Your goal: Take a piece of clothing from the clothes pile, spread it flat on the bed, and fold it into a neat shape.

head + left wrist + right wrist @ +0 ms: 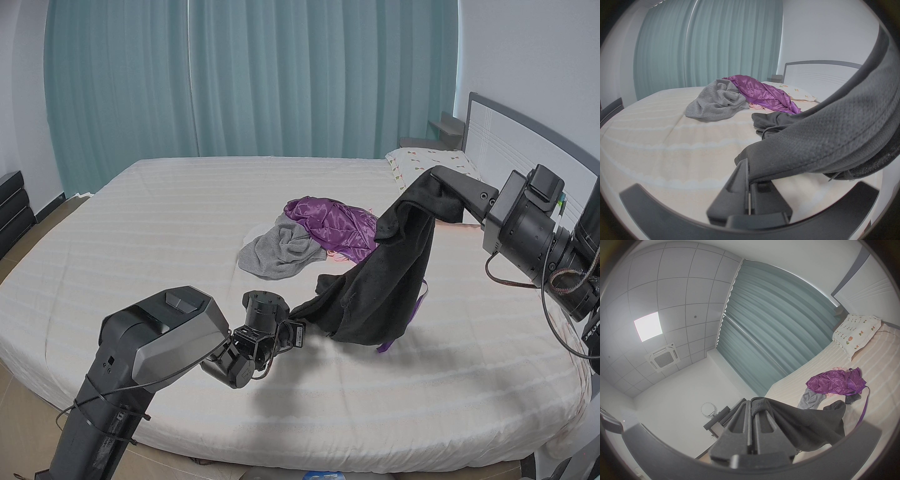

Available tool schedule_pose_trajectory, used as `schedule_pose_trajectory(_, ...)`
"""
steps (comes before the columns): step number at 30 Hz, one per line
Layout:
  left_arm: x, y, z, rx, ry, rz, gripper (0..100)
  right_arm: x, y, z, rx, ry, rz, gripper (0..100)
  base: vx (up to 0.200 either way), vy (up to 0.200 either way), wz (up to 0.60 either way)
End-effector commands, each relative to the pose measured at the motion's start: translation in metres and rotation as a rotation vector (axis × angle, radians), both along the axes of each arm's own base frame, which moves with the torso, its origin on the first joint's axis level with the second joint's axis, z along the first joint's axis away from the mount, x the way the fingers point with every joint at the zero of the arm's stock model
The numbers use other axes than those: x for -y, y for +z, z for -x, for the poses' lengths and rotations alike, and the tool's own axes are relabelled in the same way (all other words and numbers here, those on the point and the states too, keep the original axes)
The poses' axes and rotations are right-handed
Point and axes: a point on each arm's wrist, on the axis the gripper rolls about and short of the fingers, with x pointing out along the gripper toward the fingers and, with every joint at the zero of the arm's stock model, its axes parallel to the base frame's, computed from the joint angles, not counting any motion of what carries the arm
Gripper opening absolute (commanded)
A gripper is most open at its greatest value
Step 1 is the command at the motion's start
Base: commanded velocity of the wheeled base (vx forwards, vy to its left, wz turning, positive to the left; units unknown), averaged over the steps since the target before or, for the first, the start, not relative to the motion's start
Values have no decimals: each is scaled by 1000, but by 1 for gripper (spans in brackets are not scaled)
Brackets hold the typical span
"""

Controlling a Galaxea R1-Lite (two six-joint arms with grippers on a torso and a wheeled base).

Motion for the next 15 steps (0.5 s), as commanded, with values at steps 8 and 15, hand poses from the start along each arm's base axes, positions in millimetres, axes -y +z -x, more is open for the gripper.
schedule_pose_trajectory(8,-27,75,35,2,102,137,0,10,-36,-47,-109,-114,62,0,0,0,0)
schedule_pose_trajectory(15,-56,152,73,51,165,321,0,15,-51,-93,-79,-211,40,0,0,0,0)
